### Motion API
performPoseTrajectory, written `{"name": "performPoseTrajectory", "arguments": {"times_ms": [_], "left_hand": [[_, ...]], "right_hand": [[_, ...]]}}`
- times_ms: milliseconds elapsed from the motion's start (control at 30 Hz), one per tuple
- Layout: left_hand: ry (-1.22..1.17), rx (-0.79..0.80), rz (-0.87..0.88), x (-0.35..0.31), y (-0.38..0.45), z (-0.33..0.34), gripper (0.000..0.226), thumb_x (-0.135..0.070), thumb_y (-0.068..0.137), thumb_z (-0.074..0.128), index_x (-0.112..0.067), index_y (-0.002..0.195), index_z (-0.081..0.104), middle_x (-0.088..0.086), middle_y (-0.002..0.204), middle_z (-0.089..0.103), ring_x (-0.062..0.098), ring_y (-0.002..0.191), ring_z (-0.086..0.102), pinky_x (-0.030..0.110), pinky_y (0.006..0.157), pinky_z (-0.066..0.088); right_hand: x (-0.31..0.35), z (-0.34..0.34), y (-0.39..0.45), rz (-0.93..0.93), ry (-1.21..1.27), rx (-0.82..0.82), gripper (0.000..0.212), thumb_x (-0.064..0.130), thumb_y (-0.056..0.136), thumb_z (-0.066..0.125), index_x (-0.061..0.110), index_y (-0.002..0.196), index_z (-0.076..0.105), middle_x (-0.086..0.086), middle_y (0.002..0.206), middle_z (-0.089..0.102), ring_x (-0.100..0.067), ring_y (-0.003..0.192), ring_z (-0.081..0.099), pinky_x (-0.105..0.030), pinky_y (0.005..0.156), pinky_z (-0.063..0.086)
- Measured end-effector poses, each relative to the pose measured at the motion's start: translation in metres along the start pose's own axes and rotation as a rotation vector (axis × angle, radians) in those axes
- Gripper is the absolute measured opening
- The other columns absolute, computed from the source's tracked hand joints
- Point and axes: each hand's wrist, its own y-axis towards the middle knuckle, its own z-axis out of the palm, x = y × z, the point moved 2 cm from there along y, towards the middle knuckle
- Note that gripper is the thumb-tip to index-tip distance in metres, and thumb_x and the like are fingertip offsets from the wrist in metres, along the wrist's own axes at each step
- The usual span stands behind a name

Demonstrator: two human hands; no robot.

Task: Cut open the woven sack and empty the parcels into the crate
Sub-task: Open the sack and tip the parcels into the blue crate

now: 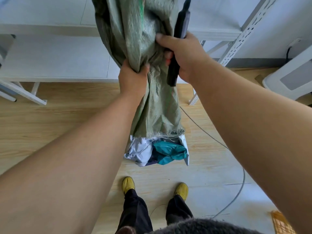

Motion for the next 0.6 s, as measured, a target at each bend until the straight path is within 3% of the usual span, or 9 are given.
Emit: {"name": "performPoseTrajectory", "arguments": {"times_ms": [133,233,500,600], "left_hand": [[-0.021,0.082,-0.04,0.006,0.001,0.0,0.045,-0.026,0.085,0.068,-0.014,0.128,0.057,-0.006,0.114,0.066,0.015,0.108,0.06,0.023,0.09,0.043],[-0.093,0.017,-0.045,-0.004,0.005,-0.002,0.044,-0.025,0.085,0.069,-0.015,0.126,0.058,-0.013,0.102,0.063,0.008,0.097,0.059,0.022,0.087,0.046],[-0.118,-0.017,-0.063,-0.016,0.005,-0.003,0.041,-0.022,0.088,0.066,-0.015,0.127,0.056,-0.009,0.105,0.062,0.011,0.098,0.057,0.023,0.089,0.044],[-0.145,-0.107,-0.032,-0.03,0.003,-0.001,0.04,-0.021,0.086,0.066,-0.017,0.125,0.057,-0.007,0.104,0.064,0.015,0.099,0.061,0.029,0.091,0.049]], "right_hand": [[-0.005,0.0,-0.003,0.001,-0.088,-0.058,0.019,0.006,0.084,0.071,0.008,0.092,0.053,-0.007,0.065,0.047,-0.012,0.042,0.036,-0.026,0.046,0.039],[0.001,0.003,-0.001,-0.053,-0.077,-0.026,0.019,0.01,0.084,0.072,0.007,0.092,0.055,-0.006,0.067,0.049,-0.013,0.043,0.039,-0.027,0.046,0.041],[0.005,0.004,0.0,-0.103,-0.146,-0.047,0.017,0.008,0.084,0.072,0.012,0.087,0.056,-0.001,0.061,0.047,-0.012,0.042,0.039,-0.025,0.047,0.039],[0.006,0.003,0.0,-0.119,-0.114,-0.022,0.02,0.011,0.083,0.073,0.011,0.084,0.054,-0.001,0.06,0.045,-0.013,0.045,0.039,-0.027,0.049,0.039]]}}
